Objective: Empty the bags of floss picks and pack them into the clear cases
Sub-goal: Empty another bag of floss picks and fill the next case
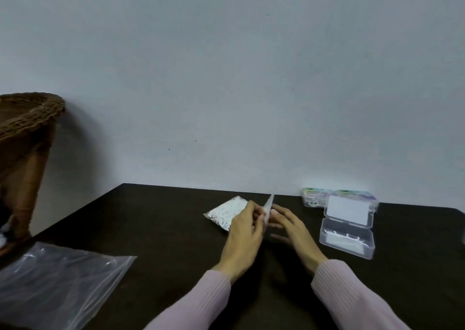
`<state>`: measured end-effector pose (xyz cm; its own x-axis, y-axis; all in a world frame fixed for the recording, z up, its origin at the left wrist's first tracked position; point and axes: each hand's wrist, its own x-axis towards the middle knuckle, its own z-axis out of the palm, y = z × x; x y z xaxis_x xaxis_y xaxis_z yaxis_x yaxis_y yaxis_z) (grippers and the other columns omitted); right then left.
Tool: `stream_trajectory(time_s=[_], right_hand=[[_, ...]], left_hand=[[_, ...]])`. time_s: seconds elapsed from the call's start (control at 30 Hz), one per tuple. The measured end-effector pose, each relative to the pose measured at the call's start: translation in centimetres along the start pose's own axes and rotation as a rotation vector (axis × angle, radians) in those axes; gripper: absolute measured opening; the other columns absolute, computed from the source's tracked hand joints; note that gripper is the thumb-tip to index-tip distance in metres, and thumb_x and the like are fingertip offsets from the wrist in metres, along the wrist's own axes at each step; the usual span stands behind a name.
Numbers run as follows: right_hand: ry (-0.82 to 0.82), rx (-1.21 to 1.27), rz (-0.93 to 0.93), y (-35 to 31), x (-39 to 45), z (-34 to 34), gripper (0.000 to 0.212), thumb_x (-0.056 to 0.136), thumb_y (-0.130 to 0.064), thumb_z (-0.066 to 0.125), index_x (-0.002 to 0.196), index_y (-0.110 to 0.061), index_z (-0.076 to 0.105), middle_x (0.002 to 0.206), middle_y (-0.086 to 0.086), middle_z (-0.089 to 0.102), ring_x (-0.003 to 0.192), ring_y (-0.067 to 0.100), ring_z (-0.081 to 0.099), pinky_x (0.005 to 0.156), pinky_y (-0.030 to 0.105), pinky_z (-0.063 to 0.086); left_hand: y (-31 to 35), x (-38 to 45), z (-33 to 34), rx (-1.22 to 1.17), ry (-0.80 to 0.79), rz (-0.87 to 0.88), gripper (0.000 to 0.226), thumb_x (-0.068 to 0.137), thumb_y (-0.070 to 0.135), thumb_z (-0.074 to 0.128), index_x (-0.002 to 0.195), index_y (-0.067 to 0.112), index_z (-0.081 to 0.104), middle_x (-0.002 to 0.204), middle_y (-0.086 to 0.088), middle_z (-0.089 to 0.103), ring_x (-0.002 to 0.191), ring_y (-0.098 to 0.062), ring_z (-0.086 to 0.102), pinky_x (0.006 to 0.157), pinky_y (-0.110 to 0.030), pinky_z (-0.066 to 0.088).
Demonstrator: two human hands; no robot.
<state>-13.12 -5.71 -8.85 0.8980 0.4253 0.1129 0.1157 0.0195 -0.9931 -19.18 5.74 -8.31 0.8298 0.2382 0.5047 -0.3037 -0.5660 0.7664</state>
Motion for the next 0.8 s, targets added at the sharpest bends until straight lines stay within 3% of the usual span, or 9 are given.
stream_trajectory(time_s=[0.2,0.27,0.43,0.57,0.8], right_hand=[[-0.022,-0.061,-0.002,1.0,-0.6,-1.2,0.024,0.095,-0.023,0.047,0.112,-0.017,0.064,0.103,0.004,0.069,0.095,0.012,0.065,0.082,0.025,0.054],[-0.002,0.007,0.004,1.1,-0.7,-1.6,0.021,0.096,-0.017,0.046,0.107,-0.013,0.064,0.098,0.01,0.068,0.089,0.014,0.066,0.076,0.024,0.056],[0.139,0.249,0.052,1.2,-0.7,-2.0,0.014,0.089,-0.016,0.057,0.097,-0.005,0.058,0.085,0.011,0.067,0.079,0.018,0.068,0.066,0.023,0.058],[0.093,0.147,0.018,1.4,-1.1,-2.2,0.016,0.088,-0.019,0.058,0.089,-0.003,0.06,0.086,0.009,0.069,0.083,0.016,0.068,0.068,0.021,0.056],[-0.022,0.111,-0.052,1.6,-1.7,-3.2,0.019,0.091,-0.011,0.053,0.097,0.007,0.056,0.084,0.007,0.066,0.078,0.011,0.066,0.068,0.02,0.055]], left_hand=[[0.2,0.1,2.1,0.02,-0.03,-0.025,0.009,0.092,0.014,0.056,0.089,0.017,0.064,0.082,0.005,0.067,0.075,-0.003,0.064,0.068,-0.021,0.054],[0.2,0.4,2.3,-0.044,0.002,-0.083,0.007,0.089,0.013,0.062,0.084,0.013,0.067,0.077,0.002,0.068,0.07,-0.002,0.065,0.061,-0.015,0.051],[0.2,0.7,2.7,-0.188,0.042,-0.146,0.005,0.082,0.011,0.07,0.081,0.006,0.072,0.073,-0.002,0.071,0.07,-0.004,0.067,0.063,-0.012,0.049],[0.0,0.1,2.6,-0.228,-0.011,-0.139,0.003,0.08,0.008,0.072,0.08,0.008,0.074,0.073,-0.001,0.072,0.071,-0.005,0.068,0.063,-0.011,0.049],[0.0,-0.2,2.4,-0.278,-0.06,-0.147,0.003,0.078,0.008,0.073,0.077,0.01,0.075,0.071,0.0,0.073,0.071,-0.008,0.07,0.063,-0.013,0.049]])
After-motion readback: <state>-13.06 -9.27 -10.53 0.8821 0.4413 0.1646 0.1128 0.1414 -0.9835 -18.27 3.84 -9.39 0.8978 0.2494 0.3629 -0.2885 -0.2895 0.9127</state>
